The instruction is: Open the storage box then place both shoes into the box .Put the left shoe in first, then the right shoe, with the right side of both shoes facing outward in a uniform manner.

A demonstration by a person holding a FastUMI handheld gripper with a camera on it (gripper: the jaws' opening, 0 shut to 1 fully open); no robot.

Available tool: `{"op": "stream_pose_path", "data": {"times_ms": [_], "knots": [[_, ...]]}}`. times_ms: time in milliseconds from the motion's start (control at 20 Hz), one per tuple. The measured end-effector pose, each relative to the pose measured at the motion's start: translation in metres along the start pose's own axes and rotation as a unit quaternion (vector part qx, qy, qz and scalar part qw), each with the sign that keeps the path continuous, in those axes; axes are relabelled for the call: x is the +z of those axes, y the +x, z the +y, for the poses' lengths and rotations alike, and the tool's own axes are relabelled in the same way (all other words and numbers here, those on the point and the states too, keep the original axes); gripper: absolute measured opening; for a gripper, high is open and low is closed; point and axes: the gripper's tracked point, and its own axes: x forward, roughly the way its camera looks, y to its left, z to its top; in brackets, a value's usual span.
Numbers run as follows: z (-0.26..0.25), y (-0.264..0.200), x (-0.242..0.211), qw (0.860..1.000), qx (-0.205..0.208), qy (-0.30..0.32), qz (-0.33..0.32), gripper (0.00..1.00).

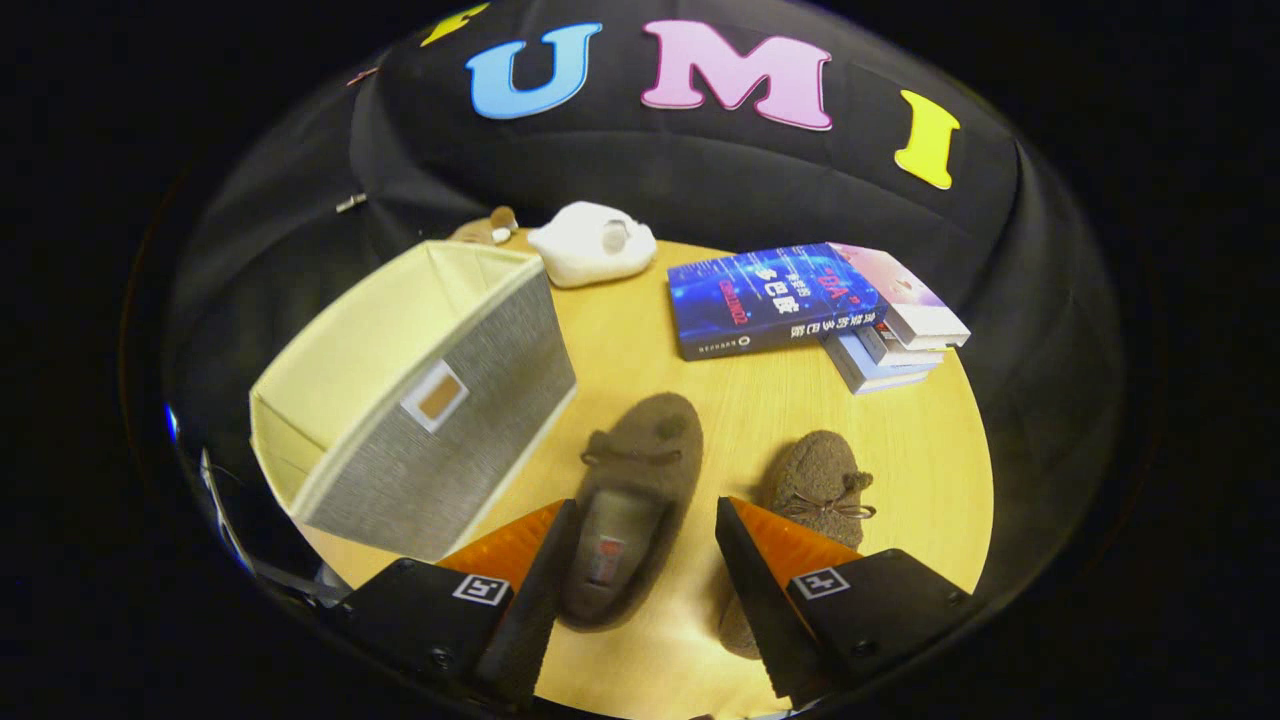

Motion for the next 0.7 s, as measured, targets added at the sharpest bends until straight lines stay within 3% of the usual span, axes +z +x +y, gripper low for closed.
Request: {"op": "stream_pose_path", "data": {"times_ms": [450, 550, 700], "knots": [[-0.023, 0.069, -0.013, 0.998, -0.043, 0.007, 0.033, 0.73], [-0.025, 0.079, -0.015, 0.998, -0.048, 0.025, 0.039, 0.61], [-0.027, 0.08, -0.022, 0.996, -0.052, 0.04, 0.059, 0.2]]}}
